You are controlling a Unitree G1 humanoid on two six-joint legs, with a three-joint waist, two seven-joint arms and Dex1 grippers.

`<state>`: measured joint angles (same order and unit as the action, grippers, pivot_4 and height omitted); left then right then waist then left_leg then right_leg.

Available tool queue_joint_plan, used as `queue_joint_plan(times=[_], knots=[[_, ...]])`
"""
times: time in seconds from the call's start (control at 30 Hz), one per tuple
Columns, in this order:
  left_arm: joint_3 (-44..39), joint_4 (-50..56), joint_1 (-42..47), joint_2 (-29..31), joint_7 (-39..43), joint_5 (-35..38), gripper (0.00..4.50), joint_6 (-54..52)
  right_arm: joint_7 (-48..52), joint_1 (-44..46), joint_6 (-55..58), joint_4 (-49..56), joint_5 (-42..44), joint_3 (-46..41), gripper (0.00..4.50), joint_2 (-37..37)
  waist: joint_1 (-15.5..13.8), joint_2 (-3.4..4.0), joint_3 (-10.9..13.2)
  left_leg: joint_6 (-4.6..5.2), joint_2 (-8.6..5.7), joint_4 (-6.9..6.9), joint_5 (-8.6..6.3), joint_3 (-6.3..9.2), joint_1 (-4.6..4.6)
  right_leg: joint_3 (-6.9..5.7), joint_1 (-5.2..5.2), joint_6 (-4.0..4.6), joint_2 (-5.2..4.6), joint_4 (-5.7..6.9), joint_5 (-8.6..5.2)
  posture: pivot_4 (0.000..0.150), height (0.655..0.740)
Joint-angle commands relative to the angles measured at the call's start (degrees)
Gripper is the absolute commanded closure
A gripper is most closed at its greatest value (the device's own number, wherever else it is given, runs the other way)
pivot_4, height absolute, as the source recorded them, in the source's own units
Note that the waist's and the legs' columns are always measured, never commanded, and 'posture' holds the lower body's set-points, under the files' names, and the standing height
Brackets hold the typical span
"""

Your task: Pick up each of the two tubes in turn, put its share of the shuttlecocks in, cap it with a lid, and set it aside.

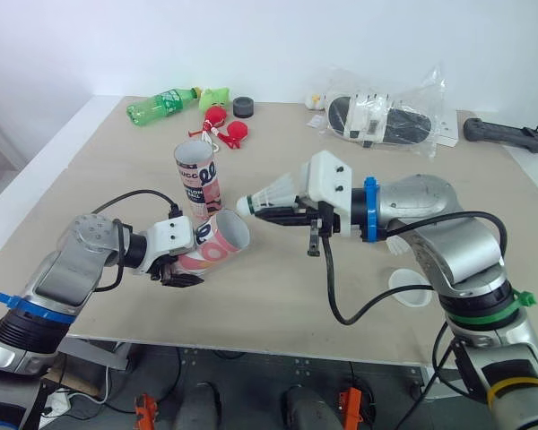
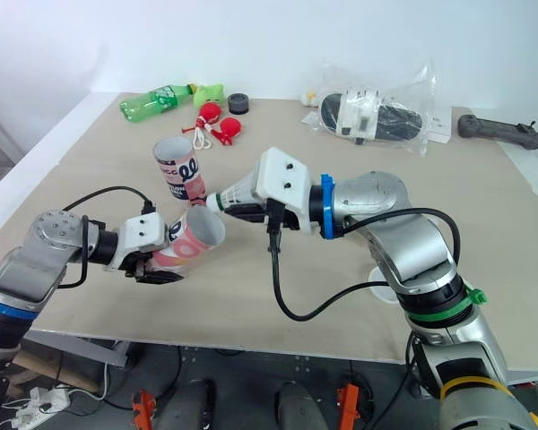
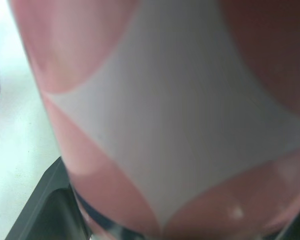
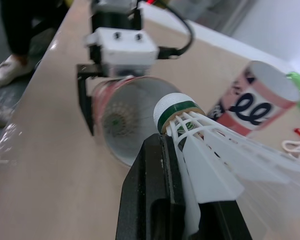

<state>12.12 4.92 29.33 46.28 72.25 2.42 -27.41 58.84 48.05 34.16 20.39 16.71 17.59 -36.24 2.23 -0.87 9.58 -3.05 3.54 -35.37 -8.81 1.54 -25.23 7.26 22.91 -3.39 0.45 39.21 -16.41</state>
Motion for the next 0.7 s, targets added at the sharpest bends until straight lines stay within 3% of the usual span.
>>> queue_joint_plan(times=[0.03,0.37,0.6,0.63,0.7], knots=[[2.9,-0.8,-2.0,-1.1,0.2,0.4,1.20,0.0,0.4,2.7,-1.8,-0.4,-1.8,1.4,4.43,1.3,0.0,0.00,0.0,0.00,0.00,0.00,0.00,0.01,0.00,-0.01,0.00,0.00,0.00,0.00,0.00,0.150,0.7400],[2.9,0.4,-2.7,-0.9,-0.1,0.6,1.20,-0.5,1.5,3.6,-3.9,-2.1,-6.9,9.5,4.43,4.3,-0.2,0.00,0.0,0.00,0.00,-0.01,0.00,0.00,0.00,-0.01,0.00,-0.01,-0.01,0.00,0.00,0.150,0.7400],[3.2,0.2,-2.7,-1.3,-0.2,0.5,1.20,-0.3,1.8,3.7,-2.2,-1.3,-5.0,5.9,2.44,4.5,-0.2,0.03,0.0,0.00,0.00,0.00,0.00,-0.01,0.00,-0.01,0.01,-0.01,-0.01,0.00,0.00,0.150,0.7400],[3.3,0.2,-2.6,-1.5,-0.2,0.4,1.20,-0.3,1.9,3.6,-1.9,-1.2,-4.5,5.2,1.89,4.2,-0.2,0.02,0.0,-0.01,0.00,0.01,0.00,0.00,0.00,-0.03,0.00,-0.03,-0.01,0.00,-0.01,0.150,0.7400],[3.7,-0.1,-2.4,-1.9,-0.1,0.4,1.20,-0.1,1.9,3.2,0.3,-0.2,-2.4,1.4,1.36,2.7,-0.2,0.03,0.0,-0.01,0.00,0.01,-0.01,0.00,0.00,-0.03,0.00,-0.04,-0.01,0.00,-0.02,0.150,0.7400]])
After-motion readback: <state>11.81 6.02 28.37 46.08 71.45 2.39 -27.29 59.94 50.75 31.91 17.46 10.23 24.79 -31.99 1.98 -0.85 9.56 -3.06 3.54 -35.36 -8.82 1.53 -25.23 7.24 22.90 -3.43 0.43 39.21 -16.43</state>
